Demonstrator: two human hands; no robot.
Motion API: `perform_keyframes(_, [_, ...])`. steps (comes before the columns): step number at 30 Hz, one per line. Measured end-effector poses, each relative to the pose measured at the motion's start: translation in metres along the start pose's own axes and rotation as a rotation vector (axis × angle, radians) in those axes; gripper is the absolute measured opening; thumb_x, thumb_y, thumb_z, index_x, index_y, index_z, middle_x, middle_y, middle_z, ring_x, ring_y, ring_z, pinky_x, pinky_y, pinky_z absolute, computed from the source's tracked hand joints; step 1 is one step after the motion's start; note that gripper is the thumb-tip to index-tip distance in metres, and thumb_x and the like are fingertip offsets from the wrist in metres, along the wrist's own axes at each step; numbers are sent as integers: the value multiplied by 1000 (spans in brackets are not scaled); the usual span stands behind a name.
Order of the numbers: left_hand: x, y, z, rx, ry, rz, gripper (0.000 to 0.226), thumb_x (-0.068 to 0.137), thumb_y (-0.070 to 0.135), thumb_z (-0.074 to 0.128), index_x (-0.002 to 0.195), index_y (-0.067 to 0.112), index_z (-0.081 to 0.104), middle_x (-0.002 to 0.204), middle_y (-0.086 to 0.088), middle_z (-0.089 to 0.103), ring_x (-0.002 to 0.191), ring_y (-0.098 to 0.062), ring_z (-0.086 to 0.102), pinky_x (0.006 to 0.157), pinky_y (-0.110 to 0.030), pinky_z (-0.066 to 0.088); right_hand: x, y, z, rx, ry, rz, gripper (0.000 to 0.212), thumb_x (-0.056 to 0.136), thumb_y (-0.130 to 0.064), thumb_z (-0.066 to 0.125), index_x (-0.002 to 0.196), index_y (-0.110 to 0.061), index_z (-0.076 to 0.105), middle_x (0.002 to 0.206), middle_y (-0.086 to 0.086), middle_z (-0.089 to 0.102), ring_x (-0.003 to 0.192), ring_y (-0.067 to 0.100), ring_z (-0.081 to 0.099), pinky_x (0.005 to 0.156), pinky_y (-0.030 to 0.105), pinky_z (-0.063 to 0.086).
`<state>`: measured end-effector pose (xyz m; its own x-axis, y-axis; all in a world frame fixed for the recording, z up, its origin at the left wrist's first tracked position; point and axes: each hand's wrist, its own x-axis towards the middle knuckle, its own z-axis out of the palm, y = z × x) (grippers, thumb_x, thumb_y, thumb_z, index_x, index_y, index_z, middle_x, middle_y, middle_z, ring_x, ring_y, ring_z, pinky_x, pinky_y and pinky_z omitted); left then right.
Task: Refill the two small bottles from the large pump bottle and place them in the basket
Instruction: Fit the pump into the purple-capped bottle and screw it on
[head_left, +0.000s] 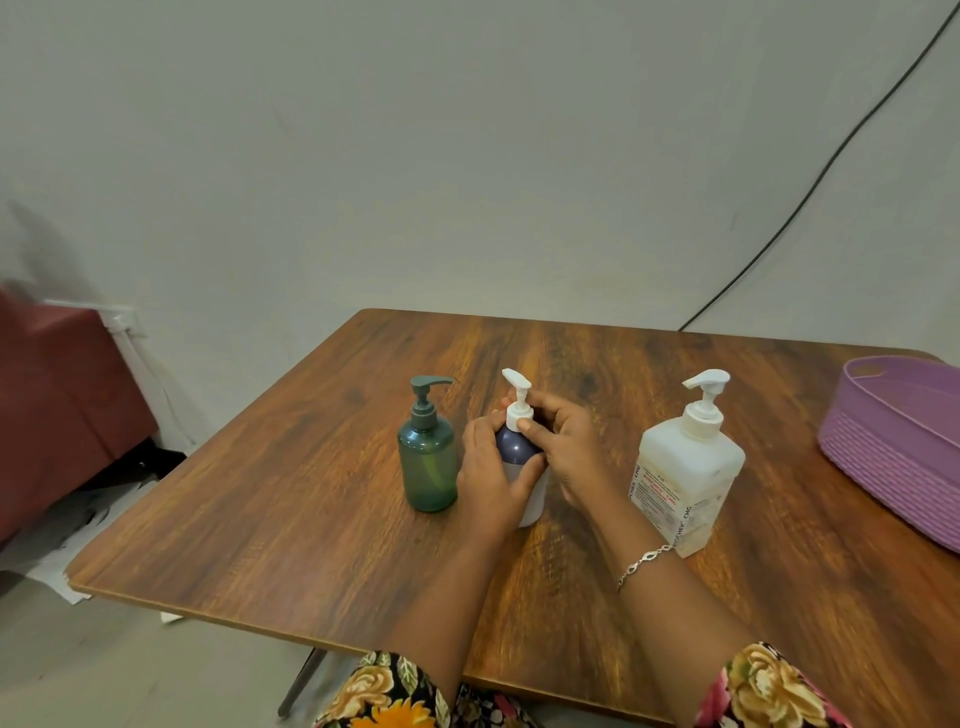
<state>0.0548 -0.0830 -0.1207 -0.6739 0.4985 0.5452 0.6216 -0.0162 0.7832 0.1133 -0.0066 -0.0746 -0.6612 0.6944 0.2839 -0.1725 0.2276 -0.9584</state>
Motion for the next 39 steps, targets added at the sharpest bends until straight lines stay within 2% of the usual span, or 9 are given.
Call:
perform_keyframes(5, [0,3,1,0,8,-18,56,75,26,75,122,11,48,116,1,48,106,-11,51,87,-27,46,2,-2,-1,-20,10,-14,31,80,6,62,102,-16,65,85,-16,67,81,-5,64,68,10,50])
perform_keyframes(9, [-1,5,2,14,12,-2,52,77,22,73,121,11,48,114,3,47,105,-12,50,85,-26,45,0,-1,3,-66,90,-48,34,78,4,65,112,-2,62,94,-5,65,83,0,63,71,9,50])
perform_keyframes(14, [-1,7,0,5,-1,-8,50,77,16,72,120,8,48,114,-1,48,105,-14,50,85,-27,45,-4,-1,10,-115,178,-73,35,79,2,66,113,-2,62,106,6,67,97,13,63,85,22,50])
perform_keyframes(17, [0,9,-1,-20,0,-21,52,76,16,74,121,6,49,116,-2,49,108,-14,50,88,-26,43,-1,-5,1,-71,59,-13,31,78,2,66,108,-8,64,105,7,67,96,12,63,85,23,50])
perform_keyframes(21, [-1,10,-2,-67,-13,-32,52,76,15,74,121,8,49,114,1,49,105,-9,50,87,-20,42,4,-6,-8,-161,-136,10,38,83,3,59,119,-10,59,116,3,62,105,9,57,92,22,46])
perform_keyframes(24, [-1,10,-3,-78,-21,-39,52,76,16,75,121,9,49,115,-1,50,105,-10,51,87,-22,43,3,-4,-5,-100,-63,10,39,80,7,60,117,-4,59,111,5,64,98,7,60,84,14,48])
perform_keyframes(31, [-1,7,-1,-14,4,-34,53,76,20,75,121,9,49,116,-2,52,105,-12,52,84,-26,45,2,-1,4,-103,57,6,39,76,8,65,114,0,61,106,11,67,96,15,62,81,18,49])
perform_keyframes(36, [-2,6,0,33,-6,-17,51,77,21,73,120,9,48,113,1,49,100,-9,50,76,-11,37,-3,1,11,-185,138,-38,31,76,3,67,107,-2,65,97,5,68,92,16,63,84,29,51])
perform_keyframes(39, [-2,7,0,41,-3,-17,48,78,20,72,118,10,49,110,6,47,96,-4,47,72,-2,34,-5,1,14,-220,172,-66,25,76,1,68,100,-4,67,87,-3,64,86,12,62,77,24,50])
